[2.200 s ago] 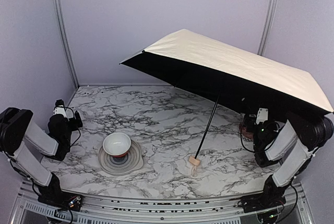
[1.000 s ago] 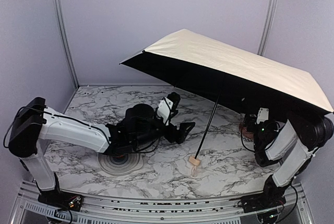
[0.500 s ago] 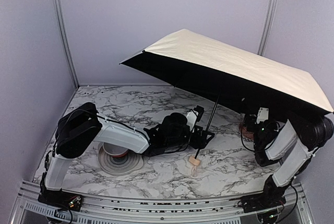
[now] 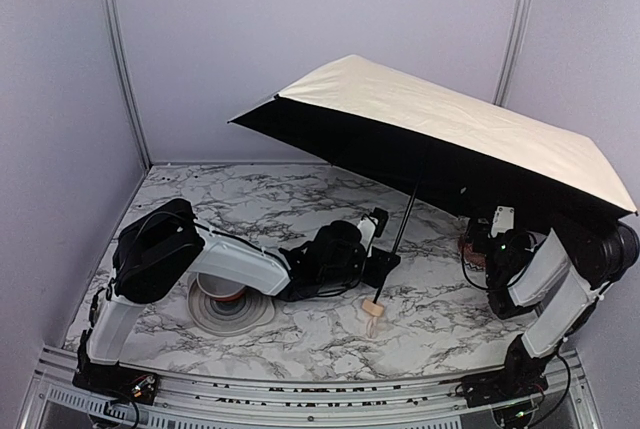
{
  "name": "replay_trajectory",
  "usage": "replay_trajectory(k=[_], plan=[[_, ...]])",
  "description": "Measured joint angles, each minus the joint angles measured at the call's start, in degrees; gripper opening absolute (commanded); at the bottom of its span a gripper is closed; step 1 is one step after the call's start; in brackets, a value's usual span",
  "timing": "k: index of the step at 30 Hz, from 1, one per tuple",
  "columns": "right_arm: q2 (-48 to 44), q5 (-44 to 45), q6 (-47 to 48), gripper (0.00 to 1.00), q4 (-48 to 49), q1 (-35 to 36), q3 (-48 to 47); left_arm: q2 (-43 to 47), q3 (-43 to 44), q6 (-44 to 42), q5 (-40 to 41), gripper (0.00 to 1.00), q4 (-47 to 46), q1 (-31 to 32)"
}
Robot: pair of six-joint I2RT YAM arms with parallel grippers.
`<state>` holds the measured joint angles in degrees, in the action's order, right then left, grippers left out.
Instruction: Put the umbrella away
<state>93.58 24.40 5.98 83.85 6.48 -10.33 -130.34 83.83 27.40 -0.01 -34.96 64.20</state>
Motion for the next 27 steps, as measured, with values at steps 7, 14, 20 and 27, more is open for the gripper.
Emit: replay_trajectory(k=[7,14,20,27], plan=[[-1.05,-0.02,0.04,0.99,-0.33,0.02,0.15,1.01,-2.91,4.02,-3.85,0.00,-5.86,-1.16],[-14.56,1.55,5.97,1.00,-13.64,8.15,-5.03,7.19,-12.74,5.86,-4.52,0.00,-14.19,-1.86],[-24.68,-8.68,1.97,1.00,-36.68,10.21,-20.41,13.27,-19.26,7.54,-5.11,0.00,-22.21,-2.05],[-31.04,-29.90,-9.22,1.00,-44.78,11.58,-23.52,18.40,-26.03,9.55,-7.13,0.00,-30.23,-2.01]])
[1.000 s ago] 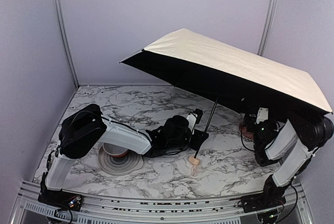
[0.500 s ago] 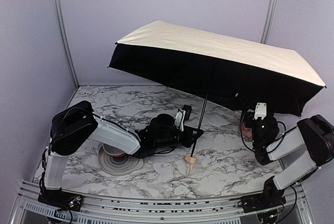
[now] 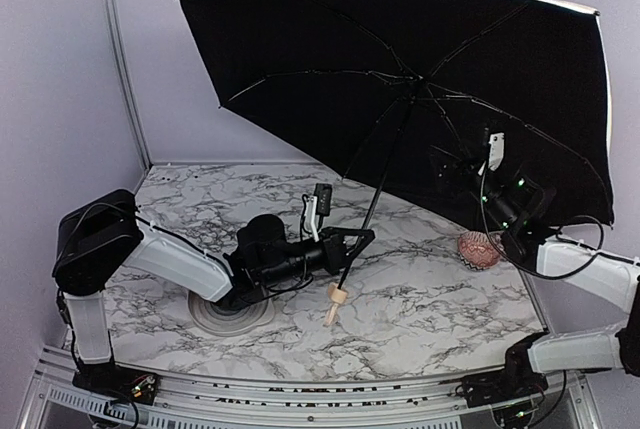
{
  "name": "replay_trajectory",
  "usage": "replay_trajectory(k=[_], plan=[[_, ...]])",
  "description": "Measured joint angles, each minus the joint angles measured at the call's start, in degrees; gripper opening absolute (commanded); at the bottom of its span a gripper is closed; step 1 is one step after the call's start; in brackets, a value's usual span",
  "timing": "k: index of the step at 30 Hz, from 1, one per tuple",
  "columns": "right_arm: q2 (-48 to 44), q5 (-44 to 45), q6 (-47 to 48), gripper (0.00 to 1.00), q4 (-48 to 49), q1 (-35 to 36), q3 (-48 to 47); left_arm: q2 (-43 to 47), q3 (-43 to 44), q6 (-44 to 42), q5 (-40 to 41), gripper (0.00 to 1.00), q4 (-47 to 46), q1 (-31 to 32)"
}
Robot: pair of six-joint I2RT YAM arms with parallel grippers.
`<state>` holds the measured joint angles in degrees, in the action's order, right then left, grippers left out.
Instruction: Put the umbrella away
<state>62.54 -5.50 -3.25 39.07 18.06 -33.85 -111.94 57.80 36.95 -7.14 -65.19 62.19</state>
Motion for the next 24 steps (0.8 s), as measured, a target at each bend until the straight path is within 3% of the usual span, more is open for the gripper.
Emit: replay_trajectory(k=[6,11,13,15,19,24], plan=[[5.38,-14.45,-15.06,0.99,5.20,0.22,-4.37,0.22,-3.34,2.08,-0.57,0.00,-5.73,0.11],[13.81,-19.39,-25.27,0.89,8.11,0.55,-9.84,-0.11,-4.52,2.97,-0.39,0.00,-9.53,0.39],[16.17,-20.41,-28.09,0.80,9.38,0.76,-10.71,-0.15,-4.72,2.95,-0.33,0.00,-10.01,0.57],[18.14,-21.99,-30.71,0.59,11.52,0.94,-11.06,-0.22,-4.74,2.95,0.11,0.00,-10.05,0.76],[19.78,-24.11,-34.01,0.27,14.78,1.46,-11.58,-0.37,-4.96,2.95,1.05,0.00,-10.03,0.74],[20.09,-25.05,-37.79,0.05,16.46,2.03,-12.09,-0.55,-4.96,2.91,1.31,0.00,-9.99,0.76]])
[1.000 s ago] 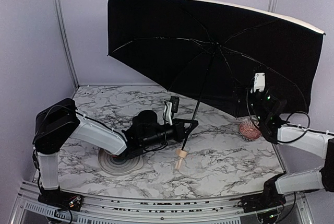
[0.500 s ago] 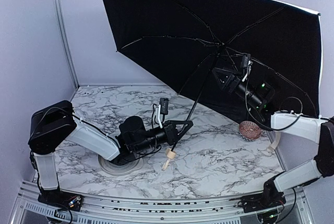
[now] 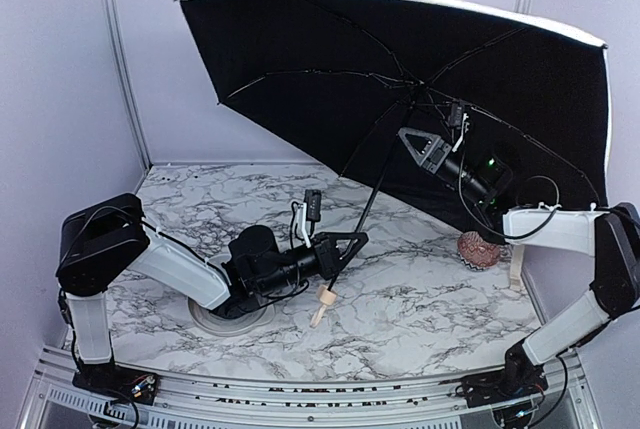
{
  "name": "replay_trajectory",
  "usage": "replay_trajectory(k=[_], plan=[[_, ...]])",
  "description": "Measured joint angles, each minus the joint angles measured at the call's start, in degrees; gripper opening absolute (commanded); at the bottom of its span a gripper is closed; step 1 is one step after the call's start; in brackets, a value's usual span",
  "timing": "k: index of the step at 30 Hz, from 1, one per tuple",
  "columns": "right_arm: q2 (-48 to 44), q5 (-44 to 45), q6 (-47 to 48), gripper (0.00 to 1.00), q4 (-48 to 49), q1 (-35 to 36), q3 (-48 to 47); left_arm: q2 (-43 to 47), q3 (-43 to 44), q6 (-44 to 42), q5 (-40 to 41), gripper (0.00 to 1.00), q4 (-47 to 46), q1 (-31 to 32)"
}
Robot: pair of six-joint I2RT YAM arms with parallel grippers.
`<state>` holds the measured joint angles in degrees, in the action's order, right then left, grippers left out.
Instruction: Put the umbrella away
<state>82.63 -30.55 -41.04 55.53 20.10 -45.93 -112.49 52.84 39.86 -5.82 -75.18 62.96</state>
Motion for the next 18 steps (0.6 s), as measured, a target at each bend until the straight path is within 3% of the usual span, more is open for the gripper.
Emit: replay_trajectory(k=[2,9,13,16,18], plan=[[0.02,0.07,-1.16,0.00,0.24,0.20,-0.11,-0.28,0.00,-0.09,0.50,0.00,0.42,-0.09],[0.22,2.69,-0.90,0.00,-4.66,1.84,-2.71,-0.57,0.00,-0.35,1.25,0.00,0.55,0.26],[0.15,4.28,0.24,0.35,-9.20,3.78,-4.33,-0.57,0.00,-1.31,1.44,0.00,0.98,0.26],[0.15,4.11,0.28,0.50,-11.26,3.93,-4.74,-0.57,-0.02,-1.66,1.90,0.00,1.05,0.24],[0.17,3.72,-0.11,0.54,-11.98,4.15,-4.81,-0.57,-0.20,-1.81,1.90,0.00,1.09,0.26]])
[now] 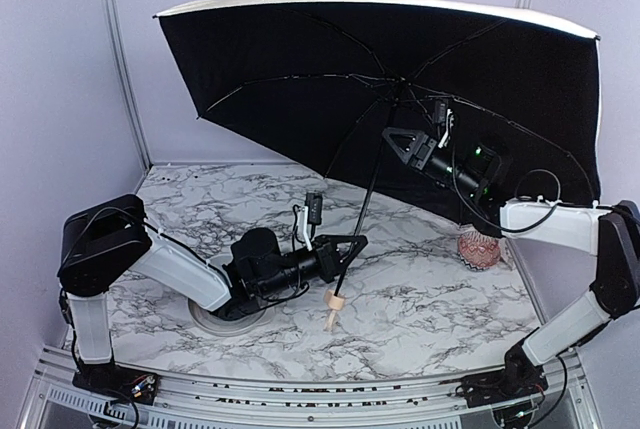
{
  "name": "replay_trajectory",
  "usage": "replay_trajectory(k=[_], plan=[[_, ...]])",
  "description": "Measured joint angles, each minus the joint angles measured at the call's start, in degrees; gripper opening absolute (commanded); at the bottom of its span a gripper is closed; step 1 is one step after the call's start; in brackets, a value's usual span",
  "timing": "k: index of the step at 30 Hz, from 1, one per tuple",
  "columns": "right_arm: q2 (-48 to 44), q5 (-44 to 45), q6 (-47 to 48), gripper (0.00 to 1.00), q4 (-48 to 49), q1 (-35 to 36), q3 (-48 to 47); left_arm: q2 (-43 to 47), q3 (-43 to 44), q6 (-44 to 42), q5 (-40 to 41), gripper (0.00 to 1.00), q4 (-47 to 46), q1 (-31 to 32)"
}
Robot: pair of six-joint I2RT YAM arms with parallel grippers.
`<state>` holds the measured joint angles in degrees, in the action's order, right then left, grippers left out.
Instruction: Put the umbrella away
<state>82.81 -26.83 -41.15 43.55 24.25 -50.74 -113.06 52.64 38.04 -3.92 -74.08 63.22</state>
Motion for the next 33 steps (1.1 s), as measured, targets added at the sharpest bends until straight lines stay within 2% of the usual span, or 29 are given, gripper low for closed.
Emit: replay_trajectory(k=[4,6,7,11,12,13,14,15,16,19,22,30,31,33], plan=[[0.22,-1.68,-1.03,0.59,-0.68,0.13,-0.02,0.00,-0.02,-0.15,-0.09,0.00,0.26,0.00],[0.35,-2.49,-1.14,0.56,-0.79,0.20,-0.02,0.00,-0.02,-0.17,-0.09,0.00,0.24,0.00],[0.44,-2.67,-1.14,0.50,-0.81,0.26,-0.02,0.00,-0.02,-0.20,-0.09,0.00,0.24,0.00],[1.66,-2.89,-1.16,0.11,-1.09,0.39,-0.92,0.00,-0.02,-0.37,-0.11,0.00,0.11,-0.02],[2.08,-2.89,-1.33,0.03,-1.18,0.39,-1.22,0.00,-0.02,-0.39,-0.13,0.00,0.09,0.00],[2.60,-2.89,-4.00,0.00,-1.44,0.39,-1.49,0.00,-0.02,-0.35,0.17,0.00,0.72,0.00],[2.78,-2.86,-4.94,0.00,-1.55,0.50,-1.75,-0.15,-0.11,-0.39,0.17,0.04,1.40,-0.07],[2.71,-1.90,-7.30,0.00,-2.34,1.25,-1.97,-0.44,-0.13,-0.70,0.37,0.18,2.58,-0.20],[2.73,-1.79,-7.19,0.00,-2.43,2.05,-2.05,-0.68,-0.33,-0.98,0.11,0.27,3.02,-0.22],[2.43,-1.68,-5.42,0.00,-3.80,2.43,-2.05,-0.66,-0.83,-1.33,1.07,0.41,2.78,0.31],[1.46,1.53,-2.82,0.00,-7.48,3.17,-2.05,-0.46,-0.22,-2.73,2.62,0.48,4.28,0.37],[-1.88,14.93,3.10,0.00,-21.00,10.40,-5.62,-0.46,4.83,-6.84,4.48,0.54,13.09,0.33],[-2.19,17.22,3.82,0.00,-22.18,11.41,-6.08,-0.46,5.09,-7.30,4.48,0.52,13.66,0.33],[-2.38,20.59,5.40,0.00,-24.61,13.33,-7.37,-0.46,5.79,-7.96,4.48,0.33,15.13,0.33]])
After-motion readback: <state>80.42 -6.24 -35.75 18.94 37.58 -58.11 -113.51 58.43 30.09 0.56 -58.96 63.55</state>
